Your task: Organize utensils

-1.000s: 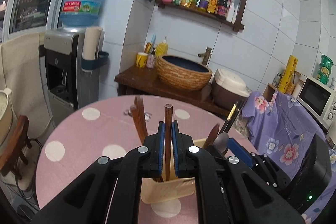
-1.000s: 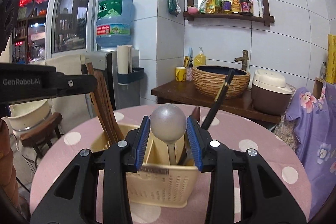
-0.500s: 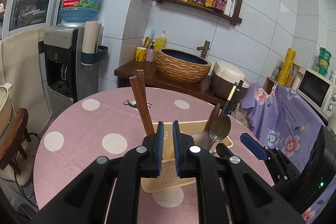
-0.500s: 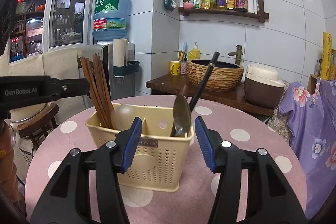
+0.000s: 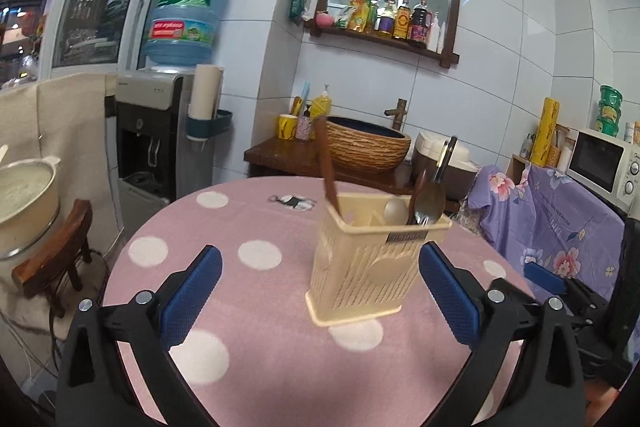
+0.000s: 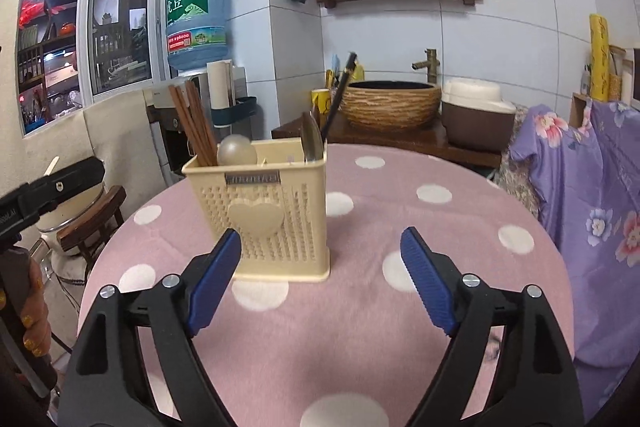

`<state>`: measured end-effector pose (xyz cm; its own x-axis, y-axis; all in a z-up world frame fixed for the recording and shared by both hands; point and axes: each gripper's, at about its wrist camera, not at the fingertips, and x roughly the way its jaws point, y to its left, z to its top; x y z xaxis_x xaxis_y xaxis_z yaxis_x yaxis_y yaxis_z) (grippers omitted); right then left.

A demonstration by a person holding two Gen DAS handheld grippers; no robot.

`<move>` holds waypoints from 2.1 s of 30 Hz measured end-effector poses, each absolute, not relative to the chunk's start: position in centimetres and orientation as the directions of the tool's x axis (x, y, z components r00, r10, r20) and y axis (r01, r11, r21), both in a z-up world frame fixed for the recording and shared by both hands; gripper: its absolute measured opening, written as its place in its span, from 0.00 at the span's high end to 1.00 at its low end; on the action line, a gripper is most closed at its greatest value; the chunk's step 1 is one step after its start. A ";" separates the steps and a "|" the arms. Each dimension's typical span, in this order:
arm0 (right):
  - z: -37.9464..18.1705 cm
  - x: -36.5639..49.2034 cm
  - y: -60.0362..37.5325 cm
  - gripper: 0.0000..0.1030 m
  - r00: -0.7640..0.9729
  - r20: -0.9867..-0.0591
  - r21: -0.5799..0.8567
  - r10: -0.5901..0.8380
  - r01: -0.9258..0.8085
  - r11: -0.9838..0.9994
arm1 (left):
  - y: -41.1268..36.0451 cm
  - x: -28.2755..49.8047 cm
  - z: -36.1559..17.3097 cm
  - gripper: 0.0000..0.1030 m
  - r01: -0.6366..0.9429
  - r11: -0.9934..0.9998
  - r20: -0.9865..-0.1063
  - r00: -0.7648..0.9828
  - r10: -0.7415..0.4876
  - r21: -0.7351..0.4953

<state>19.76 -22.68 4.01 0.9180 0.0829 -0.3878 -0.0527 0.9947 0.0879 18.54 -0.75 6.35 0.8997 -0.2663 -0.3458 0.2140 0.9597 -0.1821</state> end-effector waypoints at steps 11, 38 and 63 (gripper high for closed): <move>-0.2 8.4 -19.8 0.07 0.964 -0.264 0.024 -0.016 0.023 0.999 | 0.9 8.1 1.7 0.05 0.162 0.973 -0.263 0.943 -0.202 -0.167; -1.7 -1.1 -17.0 0.06 0.973 -0.230 -0.056 0.026 -0.039 0.998 | 0.3 0.6 -0.8 0.05 0.160 0.975 -0.231 0.953 -0.194 -0.156; -1.6 -1.6 -17.2 0.06 0.978 -0.210 -0.066 0.003 -0.017 0.998 | 0.3 0.5 -0.8 0.05 0.159 0.975 -0.238 0.952 -0.193 -0.153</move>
